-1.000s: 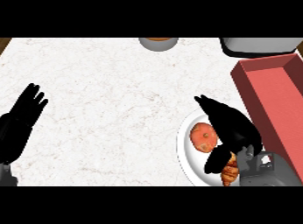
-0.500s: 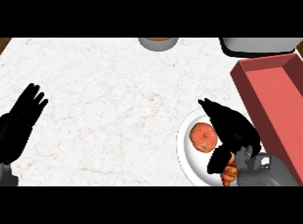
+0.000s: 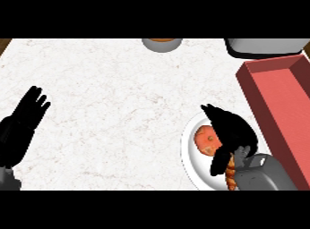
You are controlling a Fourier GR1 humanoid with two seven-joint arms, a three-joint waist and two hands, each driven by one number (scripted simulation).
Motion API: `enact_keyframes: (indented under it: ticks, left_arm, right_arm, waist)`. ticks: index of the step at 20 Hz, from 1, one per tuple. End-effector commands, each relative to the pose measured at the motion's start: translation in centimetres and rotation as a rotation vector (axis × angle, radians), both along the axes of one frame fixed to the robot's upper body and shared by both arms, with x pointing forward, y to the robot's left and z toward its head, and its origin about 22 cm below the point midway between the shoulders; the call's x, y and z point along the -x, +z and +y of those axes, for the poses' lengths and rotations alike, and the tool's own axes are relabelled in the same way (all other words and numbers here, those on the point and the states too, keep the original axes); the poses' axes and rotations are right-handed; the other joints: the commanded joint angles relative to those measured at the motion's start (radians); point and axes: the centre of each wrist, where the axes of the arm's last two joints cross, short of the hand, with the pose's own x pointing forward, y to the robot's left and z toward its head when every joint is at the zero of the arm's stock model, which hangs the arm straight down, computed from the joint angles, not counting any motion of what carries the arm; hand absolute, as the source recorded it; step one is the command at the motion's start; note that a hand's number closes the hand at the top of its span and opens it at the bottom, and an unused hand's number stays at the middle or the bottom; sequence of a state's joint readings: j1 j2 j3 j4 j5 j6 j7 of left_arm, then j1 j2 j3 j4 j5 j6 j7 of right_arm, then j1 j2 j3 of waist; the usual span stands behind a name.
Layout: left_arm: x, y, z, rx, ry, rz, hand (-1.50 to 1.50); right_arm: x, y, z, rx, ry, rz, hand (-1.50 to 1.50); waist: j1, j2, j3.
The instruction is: Pick the squash from the plate and place it in the cardboard box
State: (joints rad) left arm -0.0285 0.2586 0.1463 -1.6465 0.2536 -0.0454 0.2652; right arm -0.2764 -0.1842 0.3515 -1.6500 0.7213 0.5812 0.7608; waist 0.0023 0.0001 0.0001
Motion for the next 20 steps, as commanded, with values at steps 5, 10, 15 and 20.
enact_keyframes:
  ticks: [5, 10, 15, 20]
  left_arm:
    - [-0.6, -1.4, -1.1, -0.009, 0.007, -0.015, 0.0]
    - [0.3, 0.4, -0.7, 0.007, -0.001, -0.002, 0.0]
    - [-0.1, 0.1, 0.3, -0.006, -0.006, -0.006, 0.0]
    - [-0.4, 0.7, -0.3, 0.001, -0.004, -0.019, 0.0]
  right_arm:
    - [1.2, -2.6, 1.3, 0.009, -0.013, 0.006, -1.5]
    - [0.5, -2.2, -1.0, 0.015, 0.0, 0.01, -1.5]
    - [-0.4, -2.3, 0.5, -0.007, 0.048, -0.044, 1.5]
    - [-0.4, -3.7, -0.5, -0.02, 0.084, -0.089, 1.5]
  waist:
    - [-0.002, 0.0, 0.0]
    - [-0.001, -0.001, 0.0]
    - [0.0, -0.001, 0.0]
    - [0.0, 0.0, 0.0]
